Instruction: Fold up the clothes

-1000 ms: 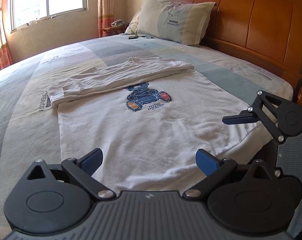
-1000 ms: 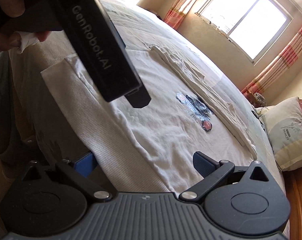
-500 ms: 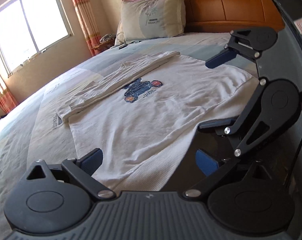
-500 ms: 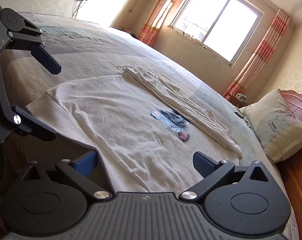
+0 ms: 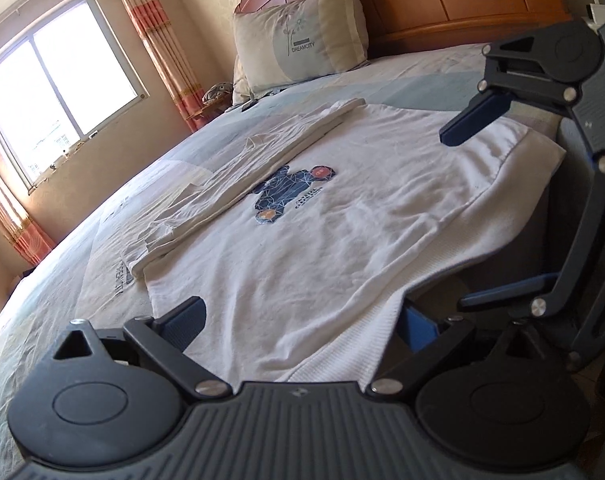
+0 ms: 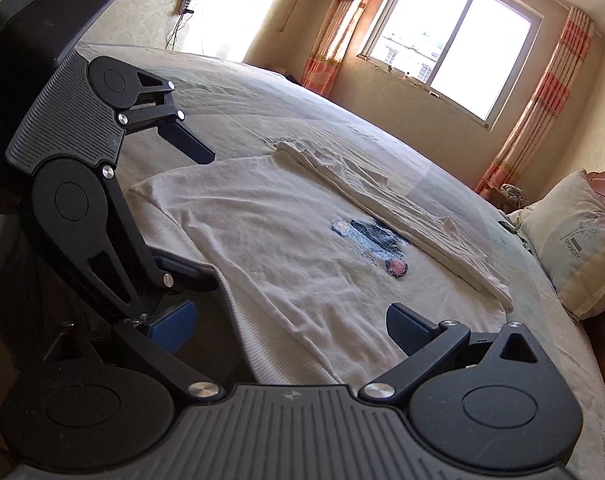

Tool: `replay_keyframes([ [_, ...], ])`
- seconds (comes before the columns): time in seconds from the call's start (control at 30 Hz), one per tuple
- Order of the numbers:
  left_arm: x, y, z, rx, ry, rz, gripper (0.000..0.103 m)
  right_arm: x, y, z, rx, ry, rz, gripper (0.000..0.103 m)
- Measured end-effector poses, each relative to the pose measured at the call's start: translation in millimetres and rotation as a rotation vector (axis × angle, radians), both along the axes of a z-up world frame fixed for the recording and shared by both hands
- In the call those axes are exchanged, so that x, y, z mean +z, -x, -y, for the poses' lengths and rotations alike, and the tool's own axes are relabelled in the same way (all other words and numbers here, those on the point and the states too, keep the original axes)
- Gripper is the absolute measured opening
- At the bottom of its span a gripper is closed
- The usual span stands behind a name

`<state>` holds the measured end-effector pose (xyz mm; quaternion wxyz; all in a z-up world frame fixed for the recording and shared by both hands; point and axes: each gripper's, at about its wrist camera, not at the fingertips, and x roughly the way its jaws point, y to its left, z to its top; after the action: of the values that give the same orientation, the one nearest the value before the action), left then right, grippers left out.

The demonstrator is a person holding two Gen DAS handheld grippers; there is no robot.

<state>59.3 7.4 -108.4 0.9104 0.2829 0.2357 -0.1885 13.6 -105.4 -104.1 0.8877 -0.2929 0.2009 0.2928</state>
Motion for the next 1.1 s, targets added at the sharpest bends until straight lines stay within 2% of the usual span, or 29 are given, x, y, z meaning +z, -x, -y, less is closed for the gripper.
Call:
replay_keyframes([
  [0.23,1.5,7.2,-1.1,-0.027,-0.038,0.002,0.099,-20.1,-15.7,-3.9,-0.094,0.087,0.014,0.103],
  [0.43,-7.7,12.7,19.3,-0.125,-0.129,0.109,0.099,-10.4,-15.0,4.3,-0.146,0.034,0.080,0.103],
  [0.57,-19.8,4.2,32.2,-0.113,-0.236,0.180,0.099,-2.5,-12.8,6.6,-0.147,0.008,0.124,0.103],
  [0.63,-22.4,0.4,33.4,-0.096,-0.256,0.196,0.099,-2.1,-13.2,8.2,-0.141,0.007,0.120,0.103],
  [0.7,-20.1,-2.7,30.6,-0.074,-0.240,0.191,0.099,-3.5,-13.8,9.5,-0.132,0.013,0.109,0.103],
  [0.8,-13.6,-2.4,22.8,-0.052,-0.199,0.189,0.099,-13.2,-15.0,8.6,-0.123,0.058,0.092,0.103],
  [0.87,-12.1,-1.5,18.9,-0.047,-0.195,0.193,0.100,-19.4,-15.8,6.0,-0.129,0.095,0.116,0.103],
  [0.97,-17.3,-2.8,15.3,-0.040,-0.235,0.200,0.100,-26.5,-17.8,1.5,-0.149,0.152,0.163,0.103],
  [1.1,-21.9,-0.8,3.6,-0.013,-0.269,0.195,0.100,-30.5,-24.4,8.6,-0.229,0.254,0.228,0.103],
])
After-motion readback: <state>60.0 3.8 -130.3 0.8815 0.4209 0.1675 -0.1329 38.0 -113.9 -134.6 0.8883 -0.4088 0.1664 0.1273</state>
